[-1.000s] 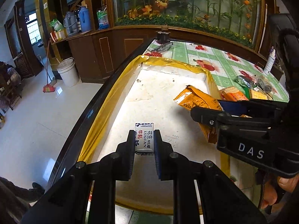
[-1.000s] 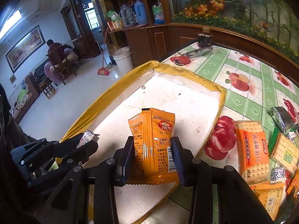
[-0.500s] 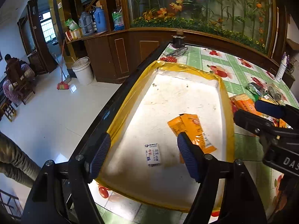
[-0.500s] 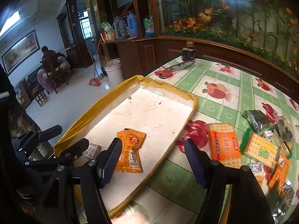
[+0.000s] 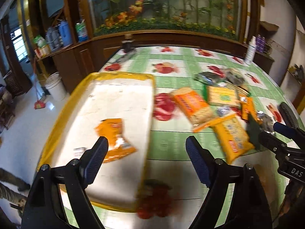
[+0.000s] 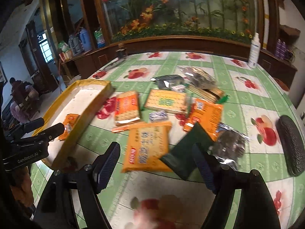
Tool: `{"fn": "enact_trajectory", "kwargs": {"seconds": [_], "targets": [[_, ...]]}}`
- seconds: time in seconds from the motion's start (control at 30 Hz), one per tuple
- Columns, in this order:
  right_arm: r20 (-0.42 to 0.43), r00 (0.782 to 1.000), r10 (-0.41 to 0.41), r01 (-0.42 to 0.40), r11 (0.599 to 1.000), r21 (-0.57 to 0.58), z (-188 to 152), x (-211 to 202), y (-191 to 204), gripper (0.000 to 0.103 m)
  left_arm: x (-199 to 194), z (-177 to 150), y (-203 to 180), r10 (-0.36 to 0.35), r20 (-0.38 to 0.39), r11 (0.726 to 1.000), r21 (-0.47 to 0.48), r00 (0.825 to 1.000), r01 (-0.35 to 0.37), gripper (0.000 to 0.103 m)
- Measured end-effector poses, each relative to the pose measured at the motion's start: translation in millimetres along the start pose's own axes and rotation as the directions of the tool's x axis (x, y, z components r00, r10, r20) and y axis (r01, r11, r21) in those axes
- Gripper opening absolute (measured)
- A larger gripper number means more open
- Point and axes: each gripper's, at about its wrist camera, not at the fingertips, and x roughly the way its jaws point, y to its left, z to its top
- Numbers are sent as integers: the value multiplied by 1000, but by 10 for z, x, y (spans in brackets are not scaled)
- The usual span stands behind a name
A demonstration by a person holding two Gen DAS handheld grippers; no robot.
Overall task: Organize snacks
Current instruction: 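Move both open tools back from the tray over the snacks, then lower the right tool onto the silver foil bag and close it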
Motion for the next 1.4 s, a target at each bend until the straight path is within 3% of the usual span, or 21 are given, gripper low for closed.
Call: {"fn": "enact_trajectory", "kwargs": {"seconds": [0.13, 0.23, 0.3, 0.37, 0.5, 0.7, 0.97, 1.4], "targets": [[-3, 999, -51, 51, 997, 63, -138, -122, -393, 80, 21, 1, -255, -102, 30, 994, -36, 994, 103, 84], [-3, 997, -79, 79, 993, 88, -219, -193, -596, 80, 37, -15, -482, -96, 33, 995, 3, 995, 96, 84], [-5, 995, -95, 95, 990, 102, -258, -213, -717, 80, 85, -17, -631, -104, -6, 994, 33, 995, 104, 84], [-8, 994, -109, 110, 988, 111, -273, -225, -801, 80, 180, -13, -779, -85, -82, 993, 73, 993, 91, 84], [-13, 991, -134, 134, 982, 135, -288, -196, -943, 83, 240, -26, -920, -68, -93, 994, 81, 993, 76, 84], [-51, 989, -142, 148, 975, 166, -250, 15, -1049, 84, 467, 18, -1065, 0, -168, 996, 86, 986, 15, 84], [-50, 988, -147, 153, 976, 153, -194, 101, -1029, 84, 611, 133, -1122, -2, -186, 1000, 13, 983, 4, 84], [-68, 987, -143, 151, 977, 147, -138, 270, -1052, 84, 692, 209, -1307, 79, -174, 997, -7, 982, -81, 84]]}}
